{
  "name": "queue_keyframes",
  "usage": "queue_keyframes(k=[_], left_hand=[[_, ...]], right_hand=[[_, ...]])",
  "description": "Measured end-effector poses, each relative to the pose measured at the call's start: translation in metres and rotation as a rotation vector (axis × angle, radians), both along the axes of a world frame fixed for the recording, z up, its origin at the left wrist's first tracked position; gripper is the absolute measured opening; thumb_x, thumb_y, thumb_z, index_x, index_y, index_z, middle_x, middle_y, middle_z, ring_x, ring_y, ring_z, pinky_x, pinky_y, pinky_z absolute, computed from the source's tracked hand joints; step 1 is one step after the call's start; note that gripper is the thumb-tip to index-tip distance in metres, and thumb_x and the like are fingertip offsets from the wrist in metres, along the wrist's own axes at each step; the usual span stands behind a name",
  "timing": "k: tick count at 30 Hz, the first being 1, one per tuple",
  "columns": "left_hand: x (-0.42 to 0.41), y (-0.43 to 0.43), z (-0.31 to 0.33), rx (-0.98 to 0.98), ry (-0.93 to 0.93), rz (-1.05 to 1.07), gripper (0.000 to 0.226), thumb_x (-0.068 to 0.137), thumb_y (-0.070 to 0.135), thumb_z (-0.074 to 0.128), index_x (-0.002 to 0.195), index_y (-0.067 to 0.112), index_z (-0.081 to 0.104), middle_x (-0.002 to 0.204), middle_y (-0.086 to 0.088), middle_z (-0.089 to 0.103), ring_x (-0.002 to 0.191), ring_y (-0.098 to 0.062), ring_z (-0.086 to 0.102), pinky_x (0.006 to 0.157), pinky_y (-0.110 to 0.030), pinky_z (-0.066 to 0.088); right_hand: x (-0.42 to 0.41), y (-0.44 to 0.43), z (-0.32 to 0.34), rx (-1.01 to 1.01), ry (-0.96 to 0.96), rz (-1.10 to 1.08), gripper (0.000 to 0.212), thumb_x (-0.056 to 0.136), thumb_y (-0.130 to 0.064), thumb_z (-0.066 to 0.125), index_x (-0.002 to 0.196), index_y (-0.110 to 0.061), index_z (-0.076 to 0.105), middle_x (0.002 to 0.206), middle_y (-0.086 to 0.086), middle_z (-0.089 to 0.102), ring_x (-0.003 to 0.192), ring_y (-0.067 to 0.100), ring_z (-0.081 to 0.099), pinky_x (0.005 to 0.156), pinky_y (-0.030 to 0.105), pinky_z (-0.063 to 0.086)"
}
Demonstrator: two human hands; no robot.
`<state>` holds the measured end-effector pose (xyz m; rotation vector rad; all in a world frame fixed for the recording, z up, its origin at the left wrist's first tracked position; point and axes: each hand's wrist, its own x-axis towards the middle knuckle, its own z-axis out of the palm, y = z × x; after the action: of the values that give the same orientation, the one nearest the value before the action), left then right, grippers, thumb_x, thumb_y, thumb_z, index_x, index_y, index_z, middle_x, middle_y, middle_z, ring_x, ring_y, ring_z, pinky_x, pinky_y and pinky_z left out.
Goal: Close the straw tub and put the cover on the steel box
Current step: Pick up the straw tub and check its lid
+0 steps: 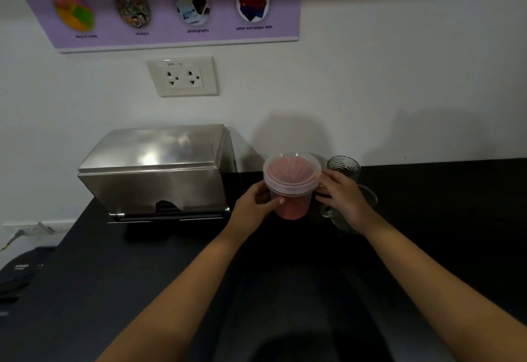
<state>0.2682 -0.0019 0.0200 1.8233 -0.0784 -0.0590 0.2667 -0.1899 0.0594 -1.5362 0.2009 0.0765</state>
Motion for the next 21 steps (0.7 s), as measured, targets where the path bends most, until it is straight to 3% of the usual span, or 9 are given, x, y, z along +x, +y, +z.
queue_keyframes(k=[3,7,10,14,21], left_hand=[[0.003,0.001,-0.001,-0.022,-0.015,0.053,0.054,0.079,0.020,0.069,0.128,0.013,0.049,0.114,0.000,0.061,0.101,-0.008,0.058,0.072,-0.001,0.045],[0.009,0.005,0.001,-0.090,0.031,0.087,0.059,0.080,0.017,0.067,0.133,0.011,0.041,0.125,-0.009,0.056,0.106,-0.016,0.057,0.093,-0.030,0.049],[0.013,0.010,0.000,-0.081,0.041,0.094,0.057,0.080,0.020,0.067,0.132,0.014,0.044,0.126,-0.008,0.056,0.101,-0.013,0.057,0.093,-0.032,0.047],[0.017,0.014,-0.002,-0.086,0.055,0.114,0.057,0.080,0.021,0.068,0.131,0.013,0.044,0.129,-0.010,0.056,0.113,-0.022,0.056,0.101,-0.043,0.044],[0.024,0.017,-0.002,-0.083,0.092,0.127,0.059,0.079,0.025,0.069,0.131,0.017,0.045,0.129,-0.006,0.055,0.114,-0.020,0.054,0.101,-0.039,0.044]], right_hand=[[0.001,0.005,0.003,0.050,0.000,0.008,0.032,0.088,-0.020,0.054,0.117,-0.008,0.052,0.117,0.018,0.056,0.101,0.025,0.057,0.078,0.031,0.049],[0.004,0.015,0.009,0.053,0.016,0.038,0.034,0.089,-0.018,0.052,0.121,-0.006,0.050,0.125,0.020,0.054,0.107,0.028,0.056,0.082,0.032,0.048],[0.007,0.022,0.012,0.112,0.054,0.019,0.037,0.090,-0.015,0.050,0.125,-0.004,0.048,0.129,0.023,0.052,0.117,0.034,0.052,0.086,0.035,0.046],[0.010,0.025,0.012,0.165,0.071,0.017,0.041,0.090,-0.014,0.050,0.129,-0.004,0.045,0.131,0.023,0.051,0.119,0.035,0.050,0.089,0.038,0.046],[0.017,0.025,0.010,0.136,0.080,0.013,0.041,0.090,-0.015,0.051,0.129,-0.005,0.045,0.131,0.021,0.051,0.119,0.034,0.049,0.100,0.042,0.041]])
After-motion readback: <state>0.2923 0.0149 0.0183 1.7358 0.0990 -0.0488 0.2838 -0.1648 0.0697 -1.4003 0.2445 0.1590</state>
